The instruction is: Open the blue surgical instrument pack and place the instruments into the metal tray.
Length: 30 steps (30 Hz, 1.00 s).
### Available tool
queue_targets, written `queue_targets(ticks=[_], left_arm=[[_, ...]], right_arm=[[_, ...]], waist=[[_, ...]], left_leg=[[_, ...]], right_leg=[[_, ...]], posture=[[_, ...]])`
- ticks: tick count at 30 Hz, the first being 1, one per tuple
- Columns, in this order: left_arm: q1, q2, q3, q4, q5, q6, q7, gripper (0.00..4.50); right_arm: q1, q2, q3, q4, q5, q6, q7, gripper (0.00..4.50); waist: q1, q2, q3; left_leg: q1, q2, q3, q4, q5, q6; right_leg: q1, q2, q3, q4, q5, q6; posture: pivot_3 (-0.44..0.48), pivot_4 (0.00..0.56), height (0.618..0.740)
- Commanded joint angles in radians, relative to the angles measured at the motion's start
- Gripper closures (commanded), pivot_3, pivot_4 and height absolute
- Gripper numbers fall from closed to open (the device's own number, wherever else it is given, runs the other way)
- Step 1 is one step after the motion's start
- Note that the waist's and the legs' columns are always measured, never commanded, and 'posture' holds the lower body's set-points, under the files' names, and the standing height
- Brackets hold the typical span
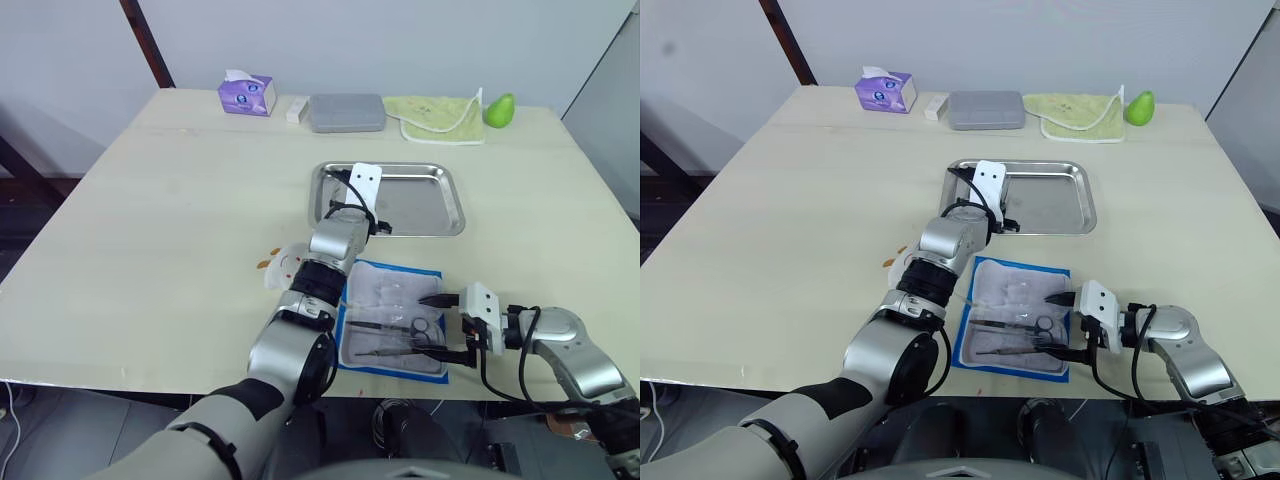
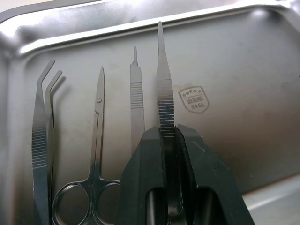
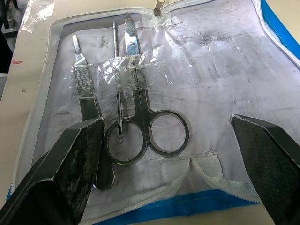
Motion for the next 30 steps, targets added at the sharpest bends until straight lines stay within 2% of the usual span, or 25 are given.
queue_targets(ticks=[1, 3, 8, 12, 15, 22, 25, 30], left_arm=[[-0.015, -0.006, -0.006, -0.007, -0.002, -0.001, -0.002, 3.06], [-0.011, -0.006, -0.012, -0.016, 0.000, -0.002, -0.006, 2.33], [0.011, 0.003, -0.024, -0.092, -0.019, 0.002, -0.065, 2.33], [0.092, 0.069, -0.059, -0.310, -0.091, 0.032, -0.261, 2.33], [0.160, 0.166, -0.091, -0.472, -0.136, 0.039, -0.406, 2.33], [0.296, 0.398, -0.019, -0.762, -0.411, 0.064, -0.803, 2.33], [0.429, 0.511, 0.017, -0.892, -0.506, -0.038, -0.992, 2.33], [0.620, 0.652, 0.059, -0.936, -0.557, -0.162, -1.161, 2.33]], right_arm=[[0.064, -0.020, 0.051, 0.085, -0.074, 0.089, -0.023, 0.00], [0.063, -0.020, 0.051, 0.086, -0.074, 0.088, -0.022, 0.00], [0.062, -0.020, 0.050, 0.088, -0.073, 0.086, -0.022, 0.00], [0.063, -0.024, 0.044, 0.080, -0.067, 0.090, -0.020, 0.00], [0.066, -0.031, 0.040, 0.077, -0.062, 0.087, -0.013, 0.00], [0.062, -0.029, 0.028, 0.078, -0.049, 0.078, -0.001, 0.00], [0.066, -0.023, 0.014, 0.072, -0.028, 0.057, 0.010, 0.00], [0.076, -0.016, -0.009, 0.074, -0.012, 0.016, 0.031, 0.00]], waist=[[0.000, 0.000, 0.000], [0.000, 0.000, 0.000], [-0.001, 0.000, 0.000], [-0.002, 0.001, 0.001], [-0.003, 0.003, 0.001], [-0.002, 0.004, 0.002], [-0.004, 0.006, 0.003], [0.005, 0.006, 0.005]], left_leg=[[0.000, 0.000, 0.000, 0.000, 0.000, 0.000], [0.000, 0.000, 0.000, 0.000, 0.000, 0.000], [0.000, 0.000, 0.000, 0.000, 0.000, 0.000], [0.000, 0.000, 0.000, -0.001, 0.000, 0.000], [0.000, 0.000, 0.000, -0.002, 0.000, 0.000], [0.000, 0.000, 0.000, -0.002, 0.000, 0.000], [0.001, 0.000, 0.000, -0.004, 0.000, 0.000], [0.001, 0.001, -0.001, -0.007, 0.000, 0.000]], right_leg=[[0.000, 0.000, 0.000, 0.000, 0.000, 0.000], [0.000, 0.000, 0.000, 0.000, 0.000, 0.000], [0.000, 0.000, 0.000, 0.000, 0.000, 0.000], [0.000, 0.000, 0.000, 0.000, 0.001, -0.002], [0.000, -0.001, 0.000, -0.001, 0.002, -0.003], [0.002, -0.003, -0.001, -0.005, 0.002, -0.003], [0.002, -0.003, -0.001, -0.005, 0.002, -0.003], [0.002, -0.004, -0.003, -0.007, 0.000, -0.005]], posture=[[0.000, 0.150, 0.738], [0.000, 0.150, 0.738], [0.000, 0.150, 0.738], [0.000, 0.150, 0.738], [0.000, 0.150, 0.738], [0.000, 0.150, 0.738], [0.000, 0.150, 0.738], [0.000, 0.150, 0.738]])
